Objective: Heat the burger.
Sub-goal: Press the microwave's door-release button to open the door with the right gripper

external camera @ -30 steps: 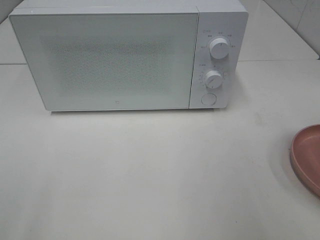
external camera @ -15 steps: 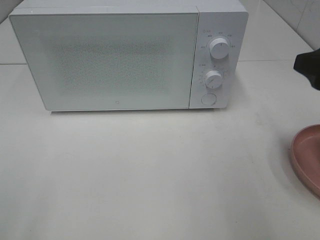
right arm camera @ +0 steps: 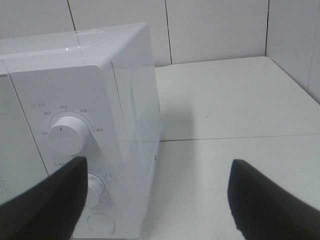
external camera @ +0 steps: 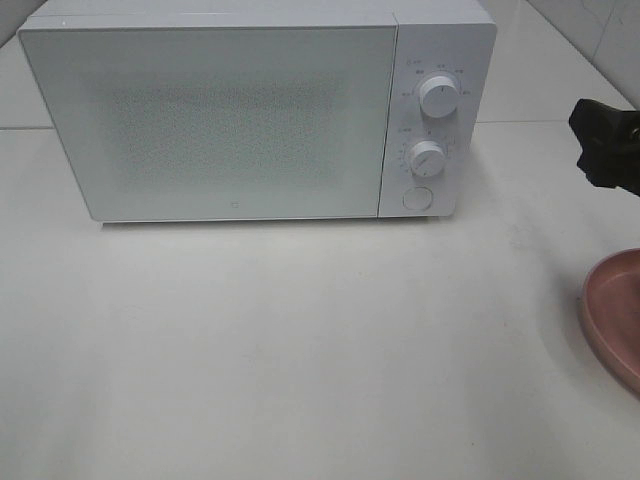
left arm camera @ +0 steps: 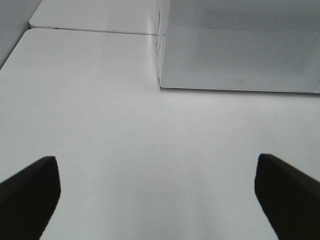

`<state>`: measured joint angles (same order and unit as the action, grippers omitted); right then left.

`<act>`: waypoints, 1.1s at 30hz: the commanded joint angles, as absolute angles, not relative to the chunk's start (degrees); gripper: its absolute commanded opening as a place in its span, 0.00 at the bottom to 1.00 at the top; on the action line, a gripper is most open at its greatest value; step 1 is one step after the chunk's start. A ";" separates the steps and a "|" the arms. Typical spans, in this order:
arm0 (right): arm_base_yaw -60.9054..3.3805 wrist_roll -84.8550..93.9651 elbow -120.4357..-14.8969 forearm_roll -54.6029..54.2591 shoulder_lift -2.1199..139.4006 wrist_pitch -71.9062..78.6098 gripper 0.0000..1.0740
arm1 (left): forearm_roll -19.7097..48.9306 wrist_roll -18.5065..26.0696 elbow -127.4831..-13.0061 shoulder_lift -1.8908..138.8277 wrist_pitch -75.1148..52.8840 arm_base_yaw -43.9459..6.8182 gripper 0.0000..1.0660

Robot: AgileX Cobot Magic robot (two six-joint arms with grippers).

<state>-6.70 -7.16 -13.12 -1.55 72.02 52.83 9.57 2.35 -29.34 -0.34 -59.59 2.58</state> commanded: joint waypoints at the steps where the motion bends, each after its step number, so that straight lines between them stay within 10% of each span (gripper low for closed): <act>1: -6.82 -6.82 -13.12 -0.97 75.06 57.07 0.70 | 9.51 2.46 -29.28 -1.49 -59.01 2.81 0.92; 16: -7.05 -6.82 -13.12 -1.66 89.44 67.15 0.70 | 9.51 2.46 -29.28 -1.49 -59.01 2.81 0.92; 33: -29.16 0.57 -13.46 -29.39 93.56 69.67 0.70 | 9.51 2.46 -29.28 -1.49 -59.01 2.81 0.92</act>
